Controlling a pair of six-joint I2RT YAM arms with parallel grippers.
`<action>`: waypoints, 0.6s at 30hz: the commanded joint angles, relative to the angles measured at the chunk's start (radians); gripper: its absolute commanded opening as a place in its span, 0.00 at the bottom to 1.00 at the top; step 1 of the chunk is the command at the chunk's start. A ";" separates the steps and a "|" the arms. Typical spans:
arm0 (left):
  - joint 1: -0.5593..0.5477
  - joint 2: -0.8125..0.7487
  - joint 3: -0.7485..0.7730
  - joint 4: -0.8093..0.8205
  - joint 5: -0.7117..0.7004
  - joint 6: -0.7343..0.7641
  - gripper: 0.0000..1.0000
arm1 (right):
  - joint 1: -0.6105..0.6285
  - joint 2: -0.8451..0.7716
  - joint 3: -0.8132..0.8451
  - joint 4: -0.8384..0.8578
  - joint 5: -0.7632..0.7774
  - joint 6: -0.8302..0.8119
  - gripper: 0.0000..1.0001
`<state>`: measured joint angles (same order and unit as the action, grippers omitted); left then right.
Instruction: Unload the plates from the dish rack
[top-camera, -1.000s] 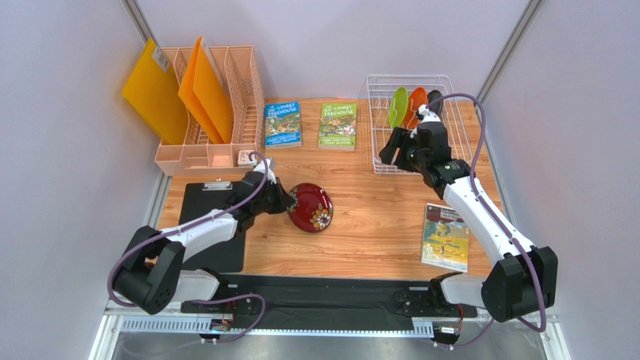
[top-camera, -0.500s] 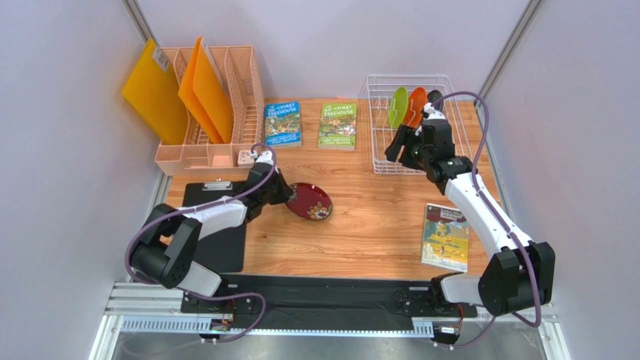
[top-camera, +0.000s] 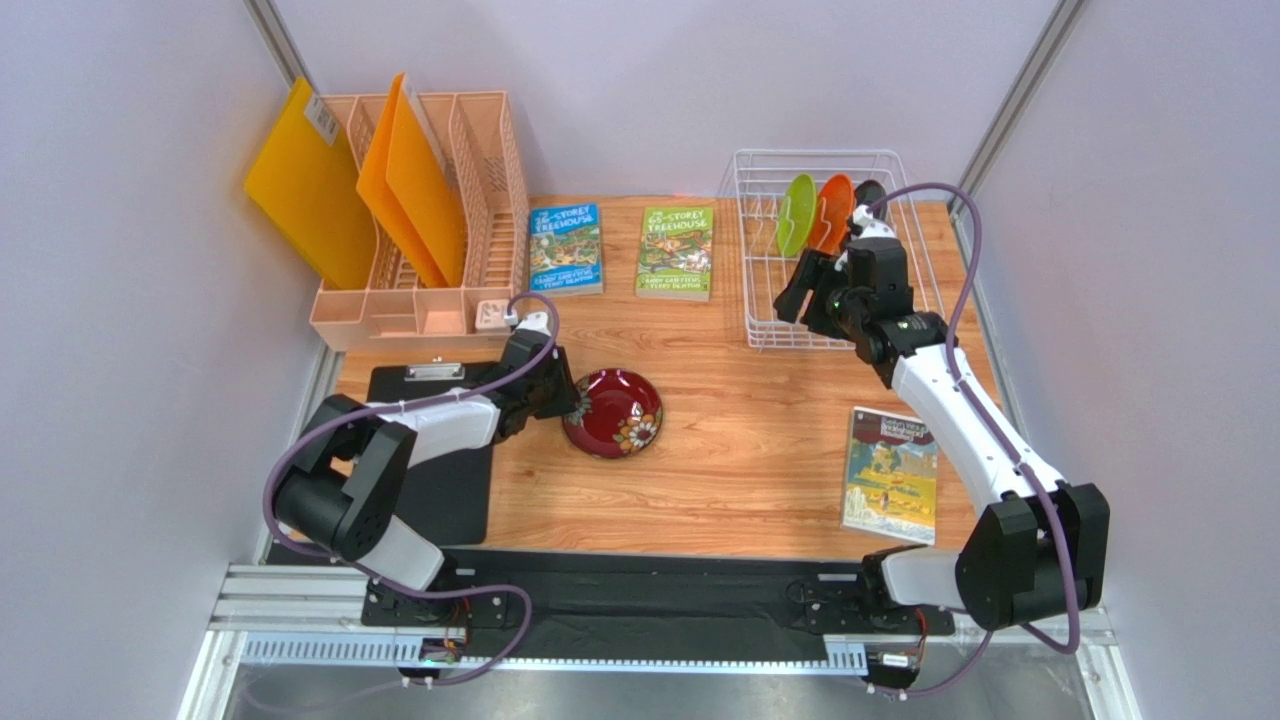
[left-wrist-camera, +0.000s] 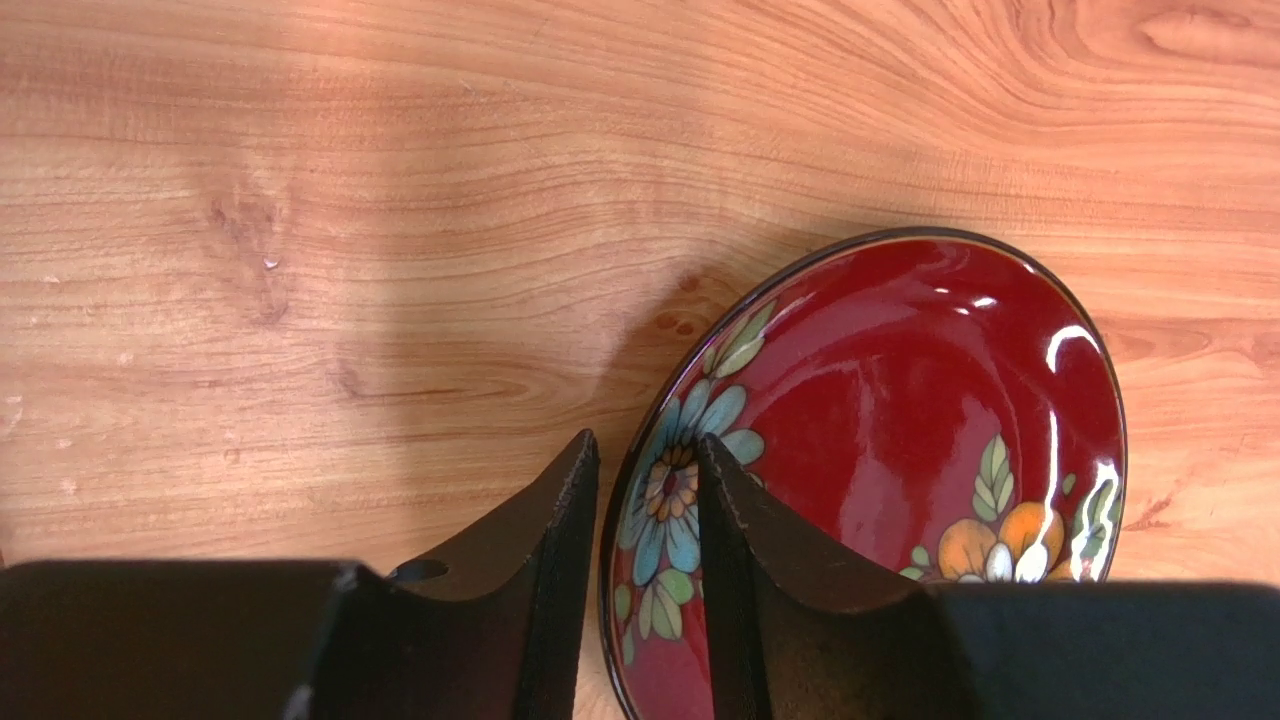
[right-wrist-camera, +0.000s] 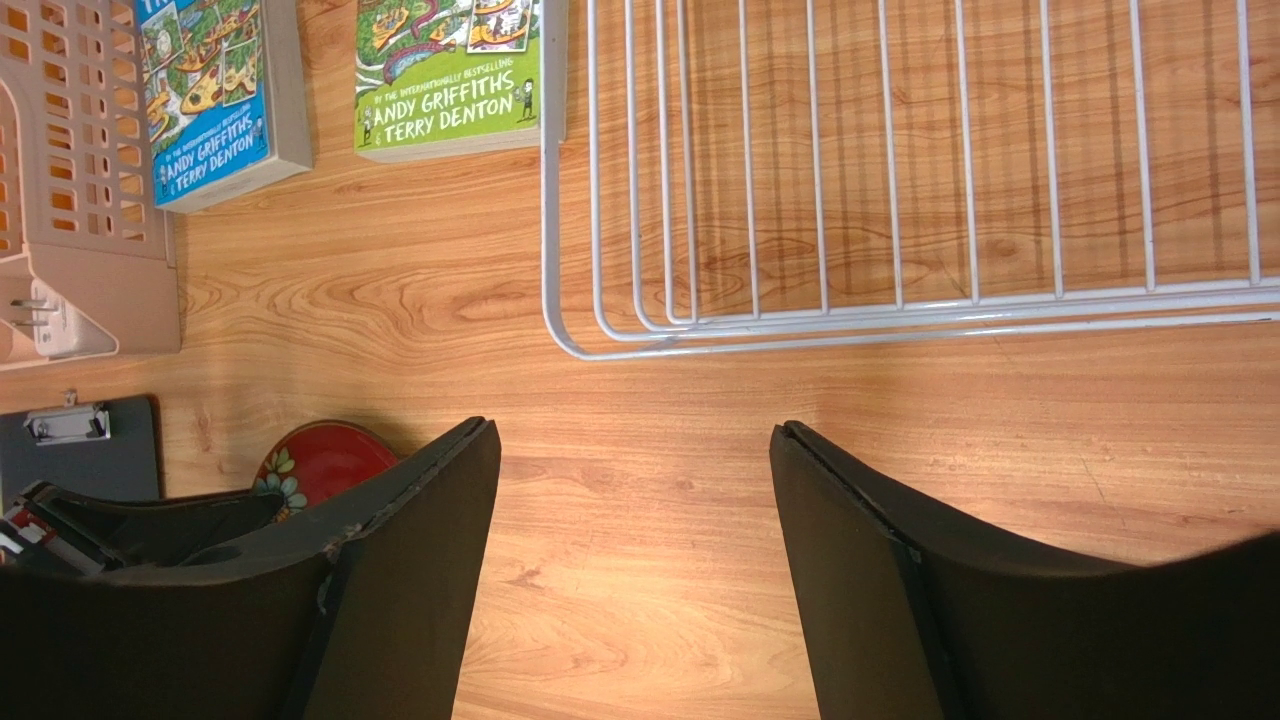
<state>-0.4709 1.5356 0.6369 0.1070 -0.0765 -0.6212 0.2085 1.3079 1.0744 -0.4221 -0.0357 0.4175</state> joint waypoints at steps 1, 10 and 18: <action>-0.003 0.003 -0.020 -0.141 -0.016 0.049 0.38 | -0.006 0.005 0.007 0.022 -0.013 -0.010 0.72; -0.003 -0.080 -0.010 -0.219 -0.049 0.041 0.42 | -0.024 0.037 0.059 0.000 0.103 -0.045 0.73; -0.003 -0.301 0.027 -0.288 -0.028 0.110 0.78 | -0.038 0.207 0.296 -0.043 0.269 -0.123 0.81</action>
<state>-0.4713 1.3479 0.6334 -0.1261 -0.1181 -0.5667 0.1810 1.4467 1.2339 -0.4667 0.1272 0.3500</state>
